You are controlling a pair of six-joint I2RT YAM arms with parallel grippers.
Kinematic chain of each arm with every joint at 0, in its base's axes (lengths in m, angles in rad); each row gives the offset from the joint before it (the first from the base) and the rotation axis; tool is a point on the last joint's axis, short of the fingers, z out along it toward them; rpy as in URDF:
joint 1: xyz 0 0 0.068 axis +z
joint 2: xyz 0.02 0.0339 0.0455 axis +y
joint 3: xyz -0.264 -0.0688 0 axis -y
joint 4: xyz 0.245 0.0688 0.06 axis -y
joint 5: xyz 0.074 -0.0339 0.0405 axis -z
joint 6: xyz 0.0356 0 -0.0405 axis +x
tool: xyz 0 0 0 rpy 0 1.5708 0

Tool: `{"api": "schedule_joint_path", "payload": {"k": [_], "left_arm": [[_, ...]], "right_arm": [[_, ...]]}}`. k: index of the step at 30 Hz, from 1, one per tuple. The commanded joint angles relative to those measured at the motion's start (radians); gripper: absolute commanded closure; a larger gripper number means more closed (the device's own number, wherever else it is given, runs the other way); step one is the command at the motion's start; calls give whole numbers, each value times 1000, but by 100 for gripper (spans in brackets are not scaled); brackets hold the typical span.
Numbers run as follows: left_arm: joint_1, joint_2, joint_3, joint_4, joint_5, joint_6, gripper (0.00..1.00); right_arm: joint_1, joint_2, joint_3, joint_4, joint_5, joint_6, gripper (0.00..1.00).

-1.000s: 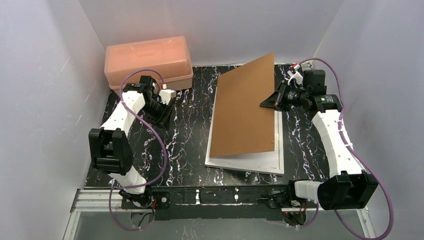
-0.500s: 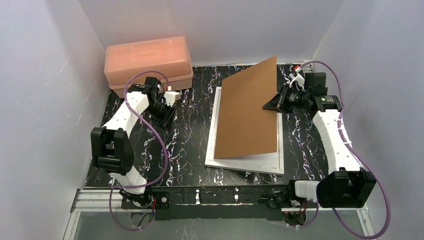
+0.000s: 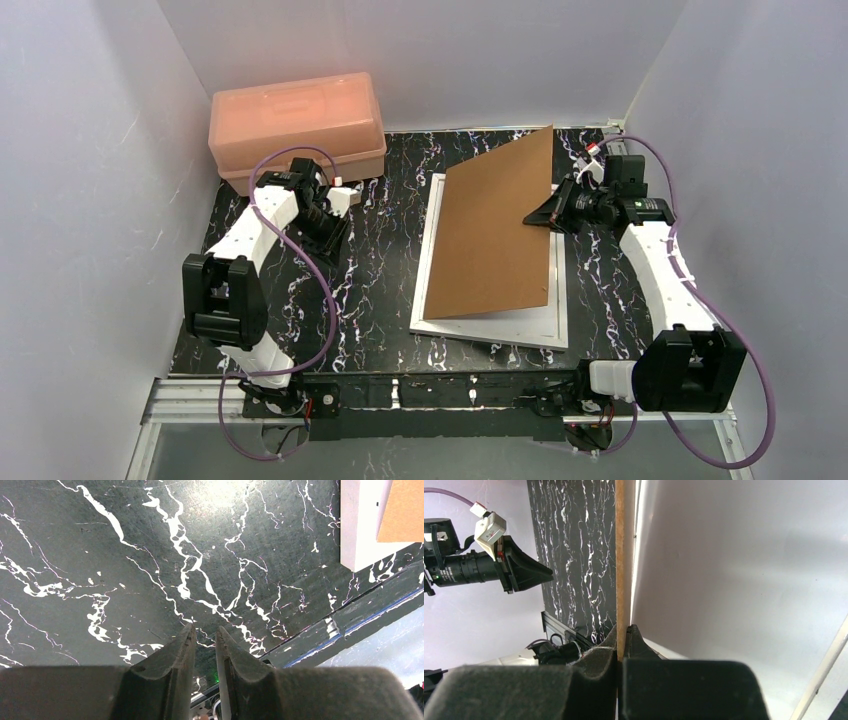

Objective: Put the photo into the frame

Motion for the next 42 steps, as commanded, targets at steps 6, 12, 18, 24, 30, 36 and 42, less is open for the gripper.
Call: {"api": "schedule_joint_path", "payload": {"k": [6, 12, 18, 24, 30, 36, 42], "left_arm": [[-6, -44, -7, -19, -10, 14, 81], [-6, -46, -3, -19, -14, 15, 82], [-6, -49, -3, -19, -17, 18, 83], [-6, -52, -4, -19, -16, 18, 83], [-6, -52, -3, -19, -15, 18, 83], [-6, -52, -2, -19, -16, 17, 84], [-6, -54, -5, -19, -16, 19, 84]], "right_arm": [[-4, -4, -30, 127, -92, 50, 99], [-4, -4, -50, 136, -96, 52, 99], [-6, -2, -69, 134, -93, 44, 99], [-7, 2, -83, 140, -91, 39, 99], [-7, 25, -91, 145, -99, 24, 99], [-14, 65, -70, 109, -94, -26, 99], [-19, 70, -66, 92, -100, -54, 99]]}}
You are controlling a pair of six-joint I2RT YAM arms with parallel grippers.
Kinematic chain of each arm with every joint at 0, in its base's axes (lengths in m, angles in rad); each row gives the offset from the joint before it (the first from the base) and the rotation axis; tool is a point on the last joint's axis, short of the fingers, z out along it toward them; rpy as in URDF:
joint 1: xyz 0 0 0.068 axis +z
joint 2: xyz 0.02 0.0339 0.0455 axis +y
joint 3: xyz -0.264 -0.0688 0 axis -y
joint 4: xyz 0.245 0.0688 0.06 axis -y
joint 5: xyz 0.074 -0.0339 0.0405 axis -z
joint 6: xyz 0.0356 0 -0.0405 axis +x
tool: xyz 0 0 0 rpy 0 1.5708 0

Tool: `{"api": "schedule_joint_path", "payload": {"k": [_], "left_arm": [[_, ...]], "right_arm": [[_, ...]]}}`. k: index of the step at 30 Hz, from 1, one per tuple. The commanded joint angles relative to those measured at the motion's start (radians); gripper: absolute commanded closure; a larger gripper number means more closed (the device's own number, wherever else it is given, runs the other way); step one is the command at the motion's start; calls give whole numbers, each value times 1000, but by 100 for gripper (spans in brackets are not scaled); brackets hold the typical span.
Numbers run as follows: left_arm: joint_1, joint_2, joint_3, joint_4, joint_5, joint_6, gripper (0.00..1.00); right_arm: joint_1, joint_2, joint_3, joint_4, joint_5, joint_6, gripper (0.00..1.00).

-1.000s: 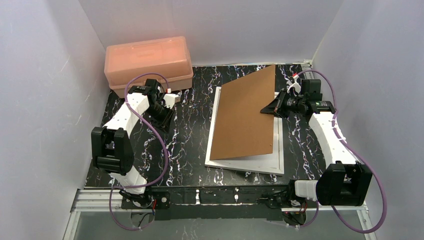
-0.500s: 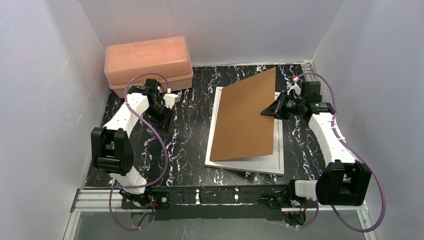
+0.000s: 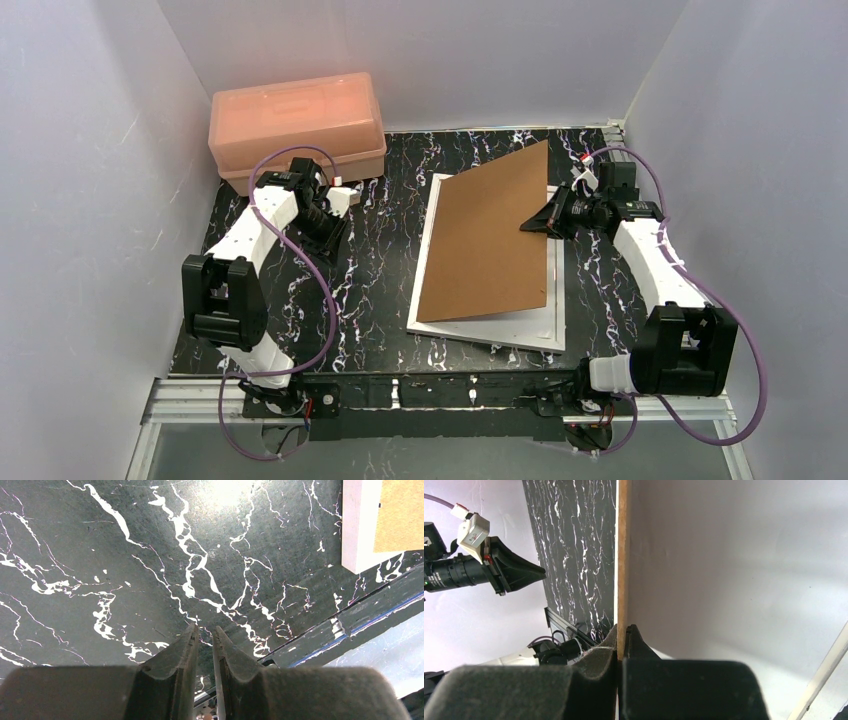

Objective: Put the photo into the frame

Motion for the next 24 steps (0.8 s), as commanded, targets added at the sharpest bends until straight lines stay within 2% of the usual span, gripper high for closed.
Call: {"api": "schedule_joint_path", "payload": {"k": [1, 24], "left_arm": [[-5, -50, -5, -21, 4, 10, 84], [-5, -54, -6, -21, 2, 11, 85]], "right_arm": [[-2, -2, 21, -2, -47, -63, 99], [-33, 56, 14, -37, -36, -143, 99]]}}
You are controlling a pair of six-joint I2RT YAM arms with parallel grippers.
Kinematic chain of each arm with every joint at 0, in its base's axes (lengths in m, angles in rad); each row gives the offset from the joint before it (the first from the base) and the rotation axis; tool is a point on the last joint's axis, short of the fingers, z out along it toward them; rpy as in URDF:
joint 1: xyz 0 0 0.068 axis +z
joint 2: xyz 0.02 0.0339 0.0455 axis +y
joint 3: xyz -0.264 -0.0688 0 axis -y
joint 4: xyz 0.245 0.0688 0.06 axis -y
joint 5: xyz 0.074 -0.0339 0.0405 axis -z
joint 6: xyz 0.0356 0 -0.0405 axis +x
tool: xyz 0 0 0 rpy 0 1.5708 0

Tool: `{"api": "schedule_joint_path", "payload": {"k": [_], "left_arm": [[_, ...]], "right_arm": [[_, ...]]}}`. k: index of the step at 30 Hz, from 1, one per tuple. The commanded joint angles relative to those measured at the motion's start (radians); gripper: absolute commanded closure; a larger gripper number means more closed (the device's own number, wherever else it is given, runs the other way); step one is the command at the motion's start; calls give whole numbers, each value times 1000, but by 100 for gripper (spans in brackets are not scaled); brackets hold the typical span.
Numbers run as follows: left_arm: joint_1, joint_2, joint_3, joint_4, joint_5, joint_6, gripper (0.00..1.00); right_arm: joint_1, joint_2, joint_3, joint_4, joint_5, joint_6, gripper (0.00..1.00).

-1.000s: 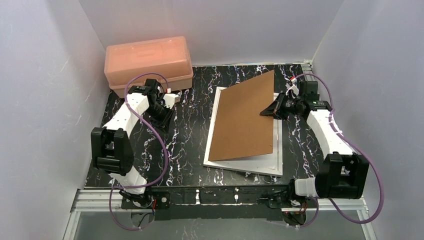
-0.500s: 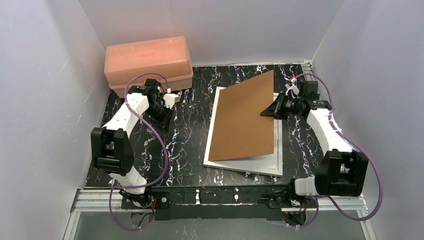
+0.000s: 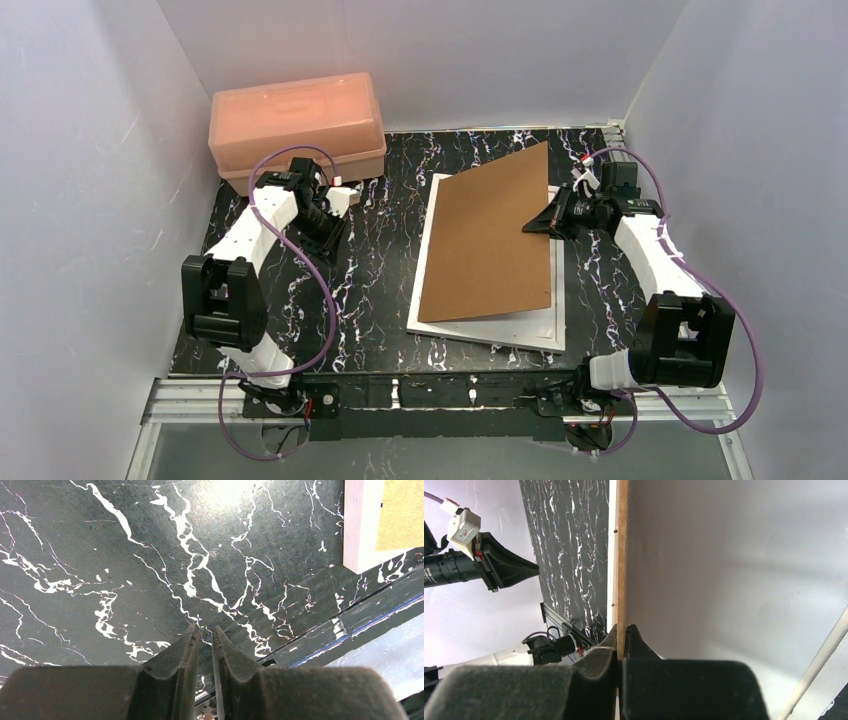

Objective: Put the photo into the frame

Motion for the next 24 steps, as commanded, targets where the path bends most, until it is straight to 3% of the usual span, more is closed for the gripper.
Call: {"api": "schedule_joint_path", "payload": {"k": [1, 7, 15, 24], "left_arm": [[-5, -52, -6, -21, 8, 11, 85], [-5, -51, -6, -21, 8, 13, 85], [-5, -52, -2, -22, 10, 11, 85], [-5, -49, 0, -21, 15, 10, 85]], "right_arm": [[-4, 17, 11, -33, 2, -79, 97], [-4, 21, 2, -61, 38, -110, 87], [-3, 29, 37, -126, 148, -139, 50], [-3, 44, 83, -157, 215, -168, 36]]}}
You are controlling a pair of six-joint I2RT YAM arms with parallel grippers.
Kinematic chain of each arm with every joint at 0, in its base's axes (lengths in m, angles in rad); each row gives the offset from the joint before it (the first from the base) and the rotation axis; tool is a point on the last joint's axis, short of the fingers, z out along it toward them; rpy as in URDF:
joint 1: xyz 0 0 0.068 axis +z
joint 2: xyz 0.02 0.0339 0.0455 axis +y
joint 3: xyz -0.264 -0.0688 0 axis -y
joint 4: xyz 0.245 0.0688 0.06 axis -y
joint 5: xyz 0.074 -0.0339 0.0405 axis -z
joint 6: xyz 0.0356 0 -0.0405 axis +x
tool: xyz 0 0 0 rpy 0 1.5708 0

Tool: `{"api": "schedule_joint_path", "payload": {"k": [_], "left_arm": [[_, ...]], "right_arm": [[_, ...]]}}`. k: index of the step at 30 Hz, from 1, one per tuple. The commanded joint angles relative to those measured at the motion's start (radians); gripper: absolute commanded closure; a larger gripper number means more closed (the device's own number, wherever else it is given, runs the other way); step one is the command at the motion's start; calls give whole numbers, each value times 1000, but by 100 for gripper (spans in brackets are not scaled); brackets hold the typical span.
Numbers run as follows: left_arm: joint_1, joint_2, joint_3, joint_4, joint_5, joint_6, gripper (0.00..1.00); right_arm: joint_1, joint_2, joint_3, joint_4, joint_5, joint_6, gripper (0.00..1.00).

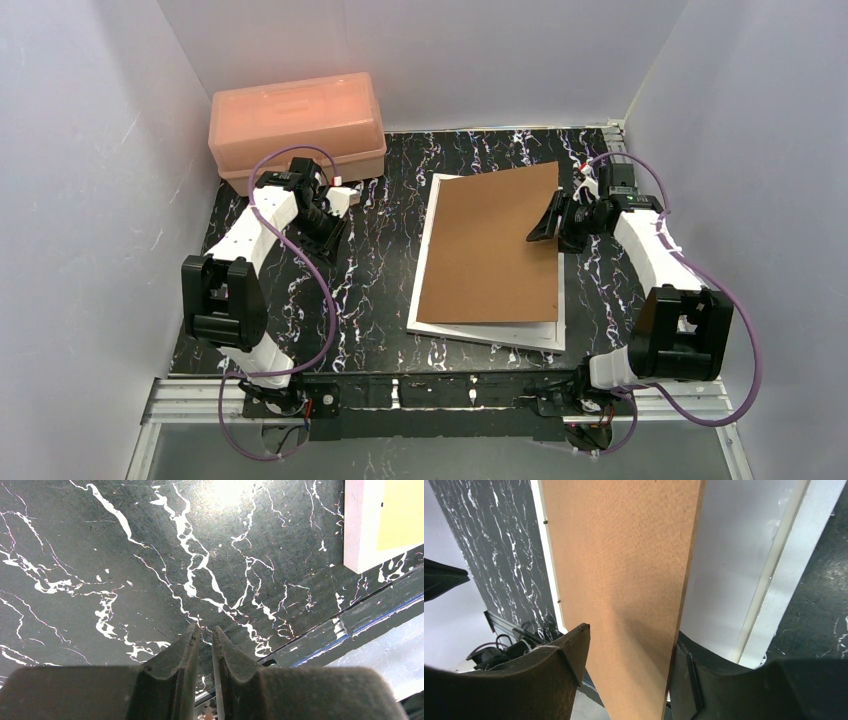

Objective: Put the photo into the frame

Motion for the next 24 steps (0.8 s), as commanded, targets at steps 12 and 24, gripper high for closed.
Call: {"api": "schedule_joint_path", "payload": {"k": [12, 24], "left_arm": [[-5, -39, -3, -21, 17, 7, 85], [-4, -44, -9, -16, 16, 6, 85]], "right_arm": [[17, 52, 104, -26, 85, -76, 32], [81, 91, 144, -50, 228, -61, 23]]}}
